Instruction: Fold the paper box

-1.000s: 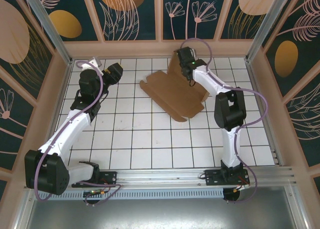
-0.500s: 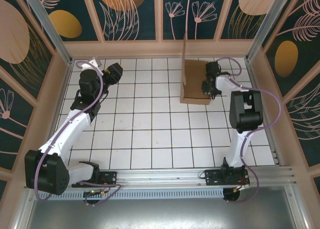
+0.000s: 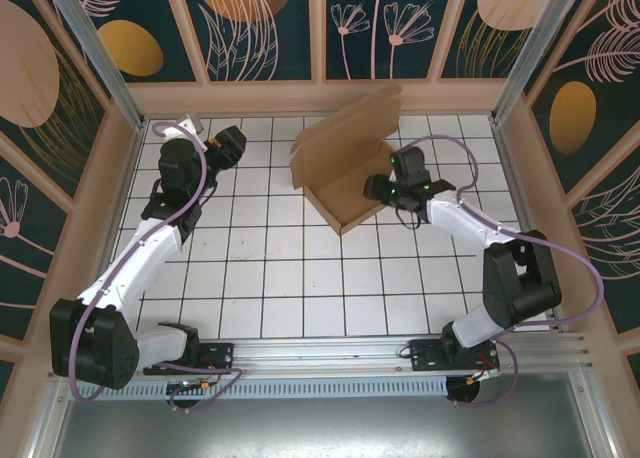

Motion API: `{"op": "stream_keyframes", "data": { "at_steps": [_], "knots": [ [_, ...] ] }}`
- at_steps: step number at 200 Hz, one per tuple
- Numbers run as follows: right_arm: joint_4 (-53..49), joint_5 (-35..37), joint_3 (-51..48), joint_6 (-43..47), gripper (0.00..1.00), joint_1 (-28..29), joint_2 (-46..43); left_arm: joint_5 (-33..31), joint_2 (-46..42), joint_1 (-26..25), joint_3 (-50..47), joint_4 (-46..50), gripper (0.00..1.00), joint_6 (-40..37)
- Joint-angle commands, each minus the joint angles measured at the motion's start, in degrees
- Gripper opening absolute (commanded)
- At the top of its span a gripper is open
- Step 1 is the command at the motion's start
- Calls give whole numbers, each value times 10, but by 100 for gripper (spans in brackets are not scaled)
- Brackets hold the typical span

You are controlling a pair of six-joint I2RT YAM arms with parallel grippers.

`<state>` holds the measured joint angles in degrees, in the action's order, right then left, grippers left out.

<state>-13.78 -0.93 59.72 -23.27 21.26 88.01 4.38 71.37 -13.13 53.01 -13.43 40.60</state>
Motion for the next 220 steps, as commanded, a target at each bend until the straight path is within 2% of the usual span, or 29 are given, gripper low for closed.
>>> {"op": "stream_keyframes", "data": {
  "at_steps": [1, 24, 48, 74, 97, 147, 196, 212, 220],
  "knots": [
    [16, 140, 51, 130, 58, -40, 34, -2, 18, -3, -2, -4, 66, 3],
    [46, 144, 102, 219, 62, -62, 93, 7, 32, -3, -5, -6, 66, 14],
    [20, 129, 181, 289, 68, -77, 180, 7, 38, -3, -10, -9, 66, 14],
    [11, 67, 226, 321, 67, -89, 238, 0, 39, -3, -19, -12, 65, 13],
    [4, -1, 243, 307, 57, -103, 271, -6, 37, -3, -22, -12, 66, 3],
    [10, -9, 208, 273, 27, -95, 282, -12, 37, -3, -19, -24, 68, -11],
    [21, -8, 109, 177, 17, -77, 218, -48, 40, -3, -24, -38, 70, 6],
    [27, -30, 73, 159, 15, -68, 195, -84, 40, -3, -40, -57, 67, 39],
    [43, -52, 51, 155, 15, -61, 176, -104, 37, -3, -51, -65, 62, 57]
  ]
}}
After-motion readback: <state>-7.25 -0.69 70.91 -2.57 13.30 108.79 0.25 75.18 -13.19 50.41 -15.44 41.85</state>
